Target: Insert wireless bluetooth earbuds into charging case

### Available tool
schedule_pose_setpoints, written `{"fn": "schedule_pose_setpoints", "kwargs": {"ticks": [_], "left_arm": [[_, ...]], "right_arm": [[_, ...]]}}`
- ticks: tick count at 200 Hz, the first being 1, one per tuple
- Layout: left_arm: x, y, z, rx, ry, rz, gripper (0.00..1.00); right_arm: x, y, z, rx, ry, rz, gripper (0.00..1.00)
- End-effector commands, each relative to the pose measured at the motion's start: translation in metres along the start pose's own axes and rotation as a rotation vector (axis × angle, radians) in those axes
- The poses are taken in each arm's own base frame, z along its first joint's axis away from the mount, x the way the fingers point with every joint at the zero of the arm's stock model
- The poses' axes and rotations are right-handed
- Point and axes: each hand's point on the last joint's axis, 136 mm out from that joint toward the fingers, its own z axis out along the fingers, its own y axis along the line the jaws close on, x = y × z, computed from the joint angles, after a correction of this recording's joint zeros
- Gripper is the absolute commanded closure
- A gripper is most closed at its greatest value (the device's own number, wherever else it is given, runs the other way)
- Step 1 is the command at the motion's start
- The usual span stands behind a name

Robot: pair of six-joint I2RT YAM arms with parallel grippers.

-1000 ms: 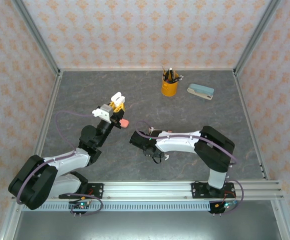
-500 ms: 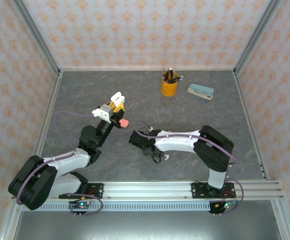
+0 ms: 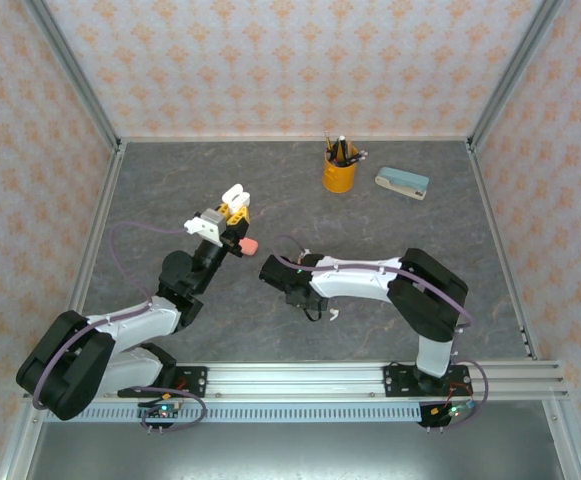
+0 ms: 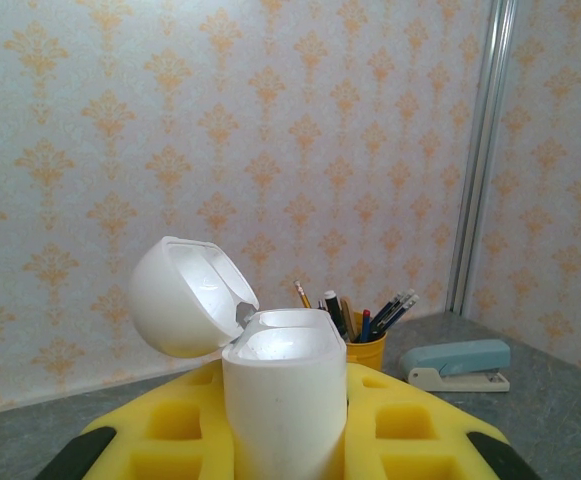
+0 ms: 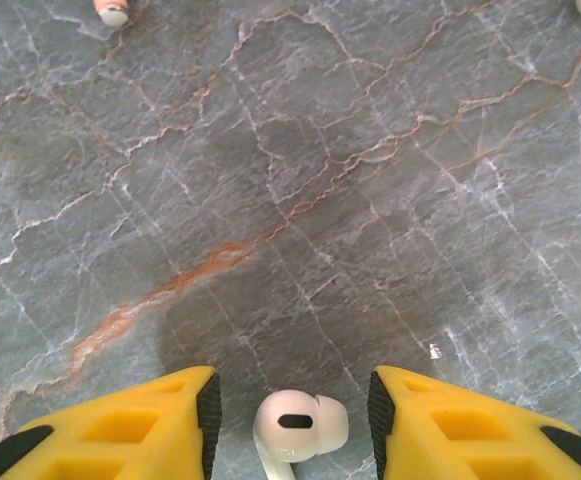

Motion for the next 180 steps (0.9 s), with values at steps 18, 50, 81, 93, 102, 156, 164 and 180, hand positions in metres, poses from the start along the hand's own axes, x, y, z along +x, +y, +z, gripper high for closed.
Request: {"fn": "schedule_pose_setpoints", "kwargs": {"ticks": [18, 50, 81, 93, 102, 156, 164, 180], "left_arm": [[-0.007, 0.003, -0.003, -0.008, -0.028, -0.007, 1.0], [-0.007, 0.003, -0.002, -0.008, -0.027, -0.008, 1.0], [-0.006, 0.003, -0.001, -0.007, -0.025, -0.009, 1.0], [-0.006, 0.003, -0.001, -0.007, -0.026, -0.009, 1.0], [-0.006, 0.003, -0.001, -0.007, -0.026, -0.01, 1.0], [-0.007, 0.003, -0.002, -0.007, -0.025, -0.009, 1.0], [-0.006, 0.003, -0.002, -0.006, -0.025, -0.009, 1.0], [-0.006, 0.003, -0.002, -0.007, -0.024, -0.009, 1.0]], "right_arm": [[0.003, -0.005, 0.006, 0.008, 0.024, 0.037, 0.56], [0.006, -0.004, 0.008, 0.0, 0.04, 0.042, 0.57], [0.007, -0.005, 0.01, 0.0, 0.045, 0.047, 0.57], [0.008, -0.005, 0.011, 0.0, 0.049, 0.05, 0.59], [0.009, -0.006, 0.013, -0.001, 0.053, 0.053, 0.59], [0.012, -0.007, 0.017, -0.003, 0.07, 0.063, 0.64], [0.012, -0.008, 0.017, -0.003, 0.069, 0.064, 0.64], [0.013, -0.009, 0.017, -0.004, 0.071, 0.063, 0.66]]}}
